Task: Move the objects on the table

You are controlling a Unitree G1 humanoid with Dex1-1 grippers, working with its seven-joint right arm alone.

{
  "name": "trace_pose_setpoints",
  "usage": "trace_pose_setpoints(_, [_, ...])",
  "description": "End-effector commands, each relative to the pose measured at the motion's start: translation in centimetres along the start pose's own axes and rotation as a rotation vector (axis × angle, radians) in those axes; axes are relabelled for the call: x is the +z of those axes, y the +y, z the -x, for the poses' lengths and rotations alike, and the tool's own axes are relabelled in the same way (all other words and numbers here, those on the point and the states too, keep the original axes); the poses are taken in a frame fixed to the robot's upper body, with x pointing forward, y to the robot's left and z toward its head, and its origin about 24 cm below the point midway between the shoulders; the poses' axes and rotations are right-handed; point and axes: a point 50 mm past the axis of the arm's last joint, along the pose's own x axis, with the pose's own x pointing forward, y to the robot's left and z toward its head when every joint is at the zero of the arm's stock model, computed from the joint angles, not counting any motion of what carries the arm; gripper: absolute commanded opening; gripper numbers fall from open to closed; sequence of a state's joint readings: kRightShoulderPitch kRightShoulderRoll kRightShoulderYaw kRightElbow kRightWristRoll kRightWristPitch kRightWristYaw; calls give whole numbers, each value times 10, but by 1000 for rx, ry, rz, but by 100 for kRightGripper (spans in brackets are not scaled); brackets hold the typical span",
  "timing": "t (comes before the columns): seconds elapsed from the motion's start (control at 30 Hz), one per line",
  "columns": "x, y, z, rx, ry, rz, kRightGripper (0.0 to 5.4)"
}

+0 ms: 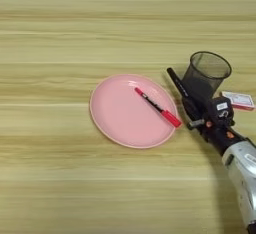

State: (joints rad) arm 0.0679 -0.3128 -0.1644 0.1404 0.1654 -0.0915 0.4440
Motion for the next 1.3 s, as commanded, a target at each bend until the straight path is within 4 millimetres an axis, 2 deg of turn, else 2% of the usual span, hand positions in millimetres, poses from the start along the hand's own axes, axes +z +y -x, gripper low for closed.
trace_pose_setpoints(0.03, [32, -7, -4, -2, -115, 72, 104])
trace_pose_setpoints(0.37, [45, 12, 0, 74, -155, 60, 104])
trace_pose_setpoints(0.63, [48, 30, 4, 177, -166, 73, 104])
trace_pose_setpoints(1.3, [44, 56, 7, 327, -151, 95, 104])
